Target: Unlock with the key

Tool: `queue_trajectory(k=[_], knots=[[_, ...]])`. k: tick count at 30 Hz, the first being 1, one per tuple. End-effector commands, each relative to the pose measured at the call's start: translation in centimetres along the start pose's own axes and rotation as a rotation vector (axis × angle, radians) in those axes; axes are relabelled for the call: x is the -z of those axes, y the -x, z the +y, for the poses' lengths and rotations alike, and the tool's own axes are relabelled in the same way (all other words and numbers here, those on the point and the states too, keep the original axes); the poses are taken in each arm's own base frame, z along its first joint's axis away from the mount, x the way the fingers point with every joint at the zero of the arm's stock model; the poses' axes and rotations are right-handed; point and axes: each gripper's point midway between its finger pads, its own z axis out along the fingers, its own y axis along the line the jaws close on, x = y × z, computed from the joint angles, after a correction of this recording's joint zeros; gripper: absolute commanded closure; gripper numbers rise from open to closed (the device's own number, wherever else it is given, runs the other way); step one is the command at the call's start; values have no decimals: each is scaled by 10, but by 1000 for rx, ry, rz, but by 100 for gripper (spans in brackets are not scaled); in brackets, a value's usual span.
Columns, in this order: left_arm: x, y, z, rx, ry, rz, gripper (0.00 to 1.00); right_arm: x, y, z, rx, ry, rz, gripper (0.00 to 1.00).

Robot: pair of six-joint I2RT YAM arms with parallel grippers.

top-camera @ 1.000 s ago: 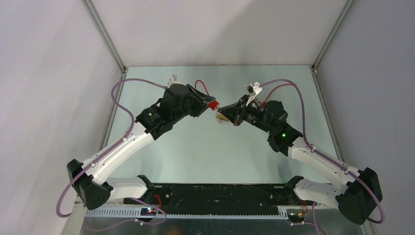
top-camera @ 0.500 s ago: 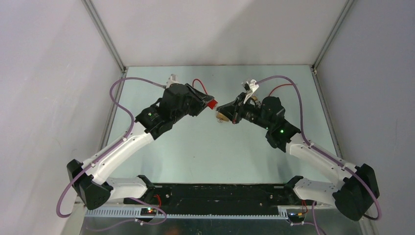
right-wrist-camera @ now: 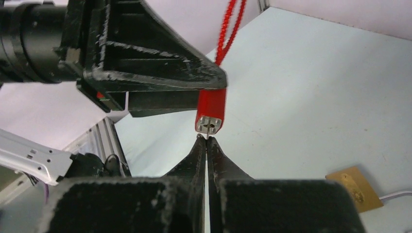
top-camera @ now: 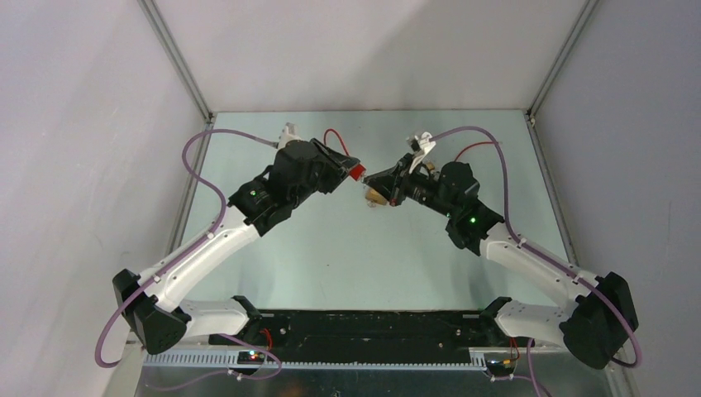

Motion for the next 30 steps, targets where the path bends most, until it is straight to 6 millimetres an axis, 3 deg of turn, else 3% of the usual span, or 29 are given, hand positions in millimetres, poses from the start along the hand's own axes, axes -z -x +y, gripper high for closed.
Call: queue_trajectory(k=[1, 6, 8, 9, 12, 15, 19, 30], knots=[[25, -30, -45, 16, -176, 148, 100, -4, 56, 2, -122, 71, -185, 100], [28, -29, -50, 11, -210, 144, 100, -6, 63, 4, -260, 144, -203, 100], [28, -30, -47, 18, -205, 147, 100, -7, 63, 5, -216, 128, -199, 100], [28, -31, -46, 25, -200, 149, 100, -9, 53, 0, -145, 93, -166, 100], [26, -33, -41, 39, -188, 155, 100, -10, 50, 4, 68, 17, -157, 100], [26, -35, -43, 37, -192, 165, 100, -8, 51, 0, 105, -20, -156, 100], [31, -30, -48, 28, -214, 147, 100, -7, 55, 2, -5, 13, -165, 100], [61, -17, -75, 60, -473, 91, 100, -11, 58, 4, -640, 110, -176, 100]])
